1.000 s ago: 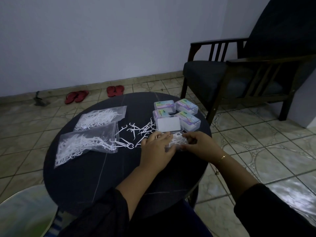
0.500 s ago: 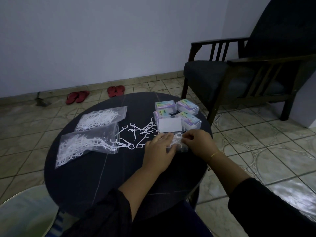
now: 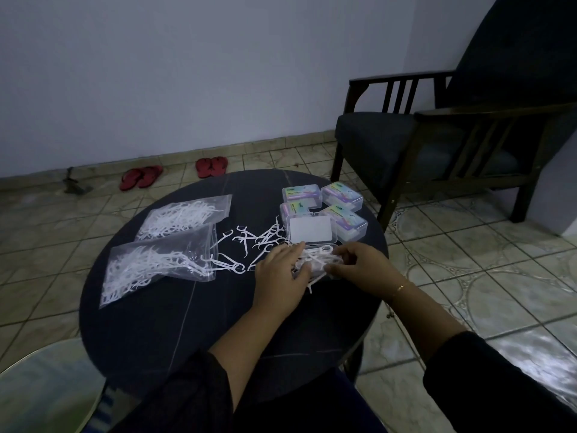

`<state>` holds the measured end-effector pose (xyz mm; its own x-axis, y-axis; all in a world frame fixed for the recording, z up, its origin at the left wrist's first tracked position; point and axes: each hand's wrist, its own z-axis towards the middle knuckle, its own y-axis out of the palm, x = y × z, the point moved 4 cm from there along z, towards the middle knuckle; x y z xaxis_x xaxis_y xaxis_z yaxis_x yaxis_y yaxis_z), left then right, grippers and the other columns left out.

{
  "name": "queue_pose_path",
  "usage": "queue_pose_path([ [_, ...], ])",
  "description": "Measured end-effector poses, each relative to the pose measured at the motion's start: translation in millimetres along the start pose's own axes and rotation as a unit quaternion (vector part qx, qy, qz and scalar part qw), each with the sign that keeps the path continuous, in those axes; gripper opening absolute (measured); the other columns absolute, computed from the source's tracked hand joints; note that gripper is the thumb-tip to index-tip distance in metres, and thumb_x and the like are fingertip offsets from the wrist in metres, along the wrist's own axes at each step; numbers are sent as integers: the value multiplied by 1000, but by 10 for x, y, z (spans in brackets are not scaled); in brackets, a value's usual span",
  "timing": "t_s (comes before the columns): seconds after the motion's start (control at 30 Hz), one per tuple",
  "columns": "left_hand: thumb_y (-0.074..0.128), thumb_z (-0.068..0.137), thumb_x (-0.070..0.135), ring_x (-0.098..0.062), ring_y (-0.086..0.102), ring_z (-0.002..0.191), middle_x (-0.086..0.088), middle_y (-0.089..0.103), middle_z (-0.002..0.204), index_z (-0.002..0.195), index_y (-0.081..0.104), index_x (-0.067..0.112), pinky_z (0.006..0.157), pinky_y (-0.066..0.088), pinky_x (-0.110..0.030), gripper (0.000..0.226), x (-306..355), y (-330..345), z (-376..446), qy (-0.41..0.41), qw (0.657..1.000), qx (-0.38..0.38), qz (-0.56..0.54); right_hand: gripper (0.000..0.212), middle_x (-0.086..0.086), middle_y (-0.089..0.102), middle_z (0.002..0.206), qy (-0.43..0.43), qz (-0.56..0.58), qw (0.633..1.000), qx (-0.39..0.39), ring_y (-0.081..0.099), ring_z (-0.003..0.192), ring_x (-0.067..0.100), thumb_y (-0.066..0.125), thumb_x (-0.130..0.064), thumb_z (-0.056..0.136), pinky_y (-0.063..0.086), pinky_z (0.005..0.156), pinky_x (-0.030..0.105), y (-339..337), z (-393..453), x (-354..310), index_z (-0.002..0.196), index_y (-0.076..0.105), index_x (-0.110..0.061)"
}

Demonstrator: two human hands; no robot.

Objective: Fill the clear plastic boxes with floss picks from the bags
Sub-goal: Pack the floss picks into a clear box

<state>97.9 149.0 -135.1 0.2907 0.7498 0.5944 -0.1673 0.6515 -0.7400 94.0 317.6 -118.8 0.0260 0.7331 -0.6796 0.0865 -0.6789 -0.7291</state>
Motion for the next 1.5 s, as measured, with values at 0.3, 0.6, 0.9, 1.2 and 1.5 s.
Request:
queue_pose_path([
  [0.3, 38, 71, 68, 2, 31, 130, 20, 49, 136, 132, 55, 32, 98, 11, -20, 73, 9, -1, -29, 15, 1000, 5, -21, 15, -7, 59, 81, 21, -15, 998, 49, 54, 73, 4, 59, -30, 92, 40, 61, 19, -34, 55, -28, 97, 64, -18],
  [0.6, 64, 84, 47, -3, 39, 124, 28, 57, 118, 115, 66, 37, 89, 15, -23, 33, -34, -75, 26, 41, 999, 35, 5, 16, -5, 60, 88, 10, -15, 998, 67, 53, 76, 4, 58, -29, 92, 38, 62, 18, -26, 41, -47, 103, 63, -19],
  [0.9, 61, 89, 39, -9, 27, 131, 16, 49, 133, 93, 73, 27, 96, 16, -30, 18, -67, -78, 236, -35, 999, -15, -6, 20, -9, 58, 85, -14, 23, 997, 68, 53, 74, 0, 54, -31, 94, 37, 60, 12, -29, 32, -58, 109, 62, -20],
  [1.2, 67, 83, 37, -15, 30, 132, 9, 43, 136, 108, 64, 33, 100, 24, -34, 25, -99, -95, 217, -72, 997, 19, 4, 28, 4, 64, 107, 15, 115, 990, 80, 58, 95, 15, 45, -24, 99, 47, 86, 30, -57, 28, 12, 116, 64, -13],
  [1.5, 38, 68, 57, -11, 20, 137, 13, 35, 148, 123, 61, 37, 104, 14, -35, 63, -5, -13, 72, 79, 996, -32, 25, 52, -6, 43, 110, -40, 51, 998, -1, 50, 92, 7, 77, -41, 73, 44, 74, 18, -74, -98, -35, 115, 52, -26],
])
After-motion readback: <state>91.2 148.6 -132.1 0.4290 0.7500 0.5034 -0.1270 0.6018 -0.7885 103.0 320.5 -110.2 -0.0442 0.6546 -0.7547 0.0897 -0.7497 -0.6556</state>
